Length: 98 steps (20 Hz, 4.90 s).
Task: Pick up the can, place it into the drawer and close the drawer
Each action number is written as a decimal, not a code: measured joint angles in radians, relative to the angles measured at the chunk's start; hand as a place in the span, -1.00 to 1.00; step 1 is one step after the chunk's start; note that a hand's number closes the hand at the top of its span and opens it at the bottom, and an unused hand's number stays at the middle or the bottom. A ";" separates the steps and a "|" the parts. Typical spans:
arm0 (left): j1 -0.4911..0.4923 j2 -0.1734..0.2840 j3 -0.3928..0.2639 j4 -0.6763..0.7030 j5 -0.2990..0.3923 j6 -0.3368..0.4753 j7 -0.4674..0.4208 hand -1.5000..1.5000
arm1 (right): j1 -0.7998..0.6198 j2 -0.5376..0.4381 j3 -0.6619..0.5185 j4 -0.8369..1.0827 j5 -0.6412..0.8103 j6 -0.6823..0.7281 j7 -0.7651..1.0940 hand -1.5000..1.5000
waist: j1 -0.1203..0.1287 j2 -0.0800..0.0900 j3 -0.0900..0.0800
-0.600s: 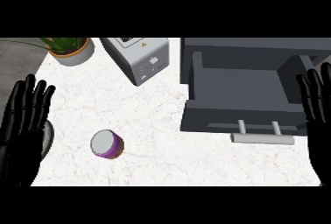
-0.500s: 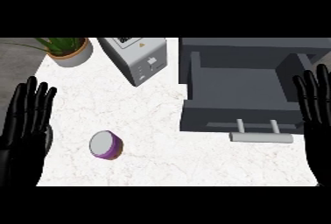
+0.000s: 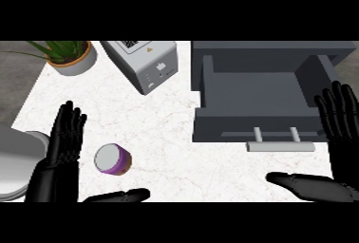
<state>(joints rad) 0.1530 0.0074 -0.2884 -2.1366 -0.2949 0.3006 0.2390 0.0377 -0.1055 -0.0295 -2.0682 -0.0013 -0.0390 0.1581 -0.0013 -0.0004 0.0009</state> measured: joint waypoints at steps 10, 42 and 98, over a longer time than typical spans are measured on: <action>0.031 -0.006 -0.180 -0.061 -0.170 0.158 0.203 -1.00 | 0.125 -0.005 -0.043 -0.036 -0.031 0.049 0.012 -1.00 | 0.000 -0.001 0.000; 0.043 0.013 0.016 0.275 0.103 0.213 -0.116 -1.00 | 0.236 0.038 -0.155 -0.010 -0.063 0.191 -0.119 -1.00 | 0.000 0.000 -0.001; -0.073 0.007 0.315 0.944 0.388 0.023 -0.644 -1.00 | 0.203 0.067 -0.224 -0.059 -0.076 0.248 -0.054 -1.00 | -0.001 0.000 -0.001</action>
<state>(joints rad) 0.0802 0.0147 0.0263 -1.1930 0.0935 0.3233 -0.4051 0.2409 -0.0383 -0.2532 -2.1267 -0.0771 0.2085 0.1038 -0.0026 -0.0004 0.0001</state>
